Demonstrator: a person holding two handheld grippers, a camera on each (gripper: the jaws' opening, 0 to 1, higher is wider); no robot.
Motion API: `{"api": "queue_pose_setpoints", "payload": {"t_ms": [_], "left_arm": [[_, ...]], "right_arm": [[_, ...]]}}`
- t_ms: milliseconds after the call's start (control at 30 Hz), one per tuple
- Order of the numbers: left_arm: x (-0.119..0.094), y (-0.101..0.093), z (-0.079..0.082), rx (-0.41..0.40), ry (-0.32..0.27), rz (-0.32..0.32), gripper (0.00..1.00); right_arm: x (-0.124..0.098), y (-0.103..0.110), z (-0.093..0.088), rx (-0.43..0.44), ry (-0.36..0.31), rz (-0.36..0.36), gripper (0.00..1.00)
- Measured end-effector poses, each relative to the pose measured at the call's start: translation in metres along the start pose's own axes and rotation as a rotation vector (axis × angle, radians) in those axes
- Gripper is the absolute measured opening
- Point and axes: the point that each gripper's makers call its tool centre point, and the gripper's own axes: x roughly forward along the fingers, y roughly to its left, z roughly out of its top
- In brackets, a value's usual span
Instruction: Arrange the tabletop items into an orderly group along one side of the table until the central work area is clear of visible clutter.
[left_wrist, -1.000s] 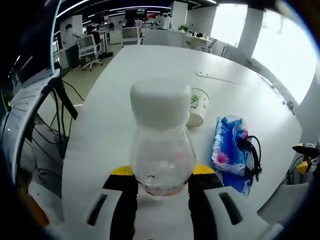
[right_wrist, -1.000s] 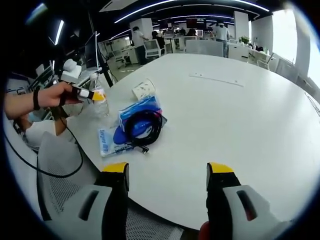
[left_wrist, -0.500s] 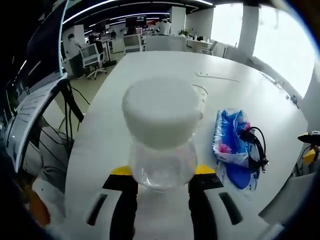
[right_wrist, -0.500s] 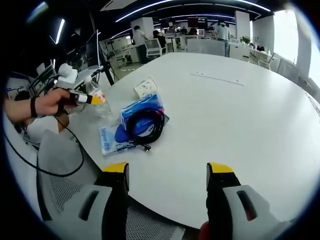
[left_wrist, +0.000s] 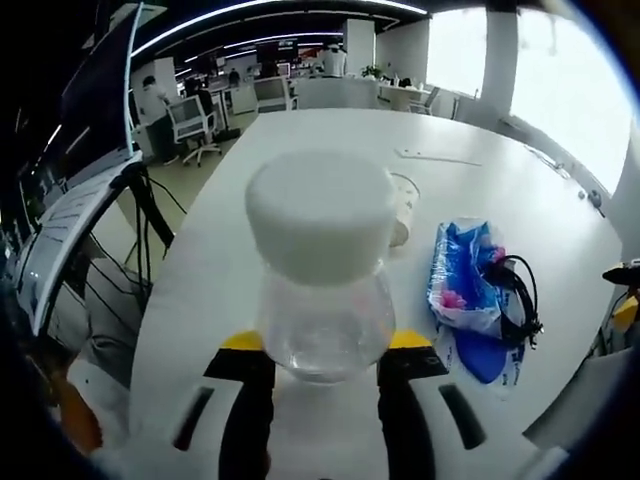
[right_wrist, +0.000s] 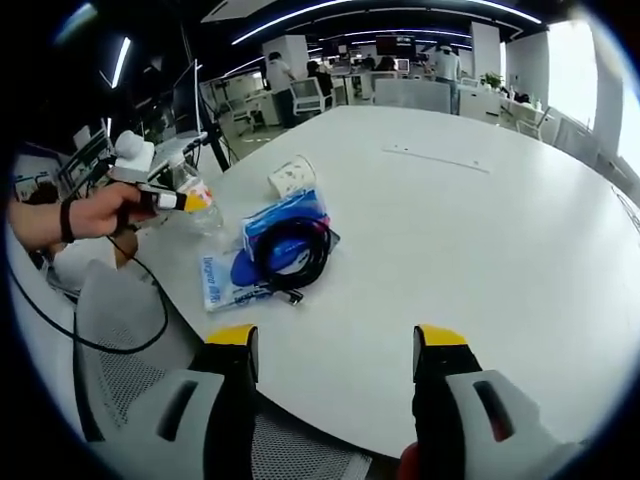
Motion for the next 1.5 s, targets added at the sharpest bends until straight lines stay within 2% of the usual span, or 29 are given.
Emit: {"api": "queue_pose_setpoints", "payload": {"t_ms": [133, 233, 400, 700, 1500], "left_arm": [[0.000, 0.000, 0.000, 0.018, 0.005, -0.025, 0.40], [-0.001, 0.000, 0.001, 0.004, -0.013, -0.062, 0.41], [-0.002, 0.001, 0.005, 0.026, -0.042, -0.100, 0.43], [-0.001, -0.004, 0.010, 0.066, -0.043, -0.153, 0.44], [0.000, -0.005, 0.010, 0.089, -0.031, -0.182, 0.42]], "right_arm": [[0.001, -0.001, 0.001, -0.006, 0.004, 0.002, 0.61], [0.001, -0.002, 0.002, -0.004, 0.005, 0.006, 0.61], [0.001, -0.001, 0.004, -0.003, 0.001, 0.008, 0.62], [0.005, -0.001, 0.004, -0.006, 0.005, 0.020, 0.63], [0.015, -0.002, 0.005, -0.006, 0.030, 0.047, 0.65]]}}
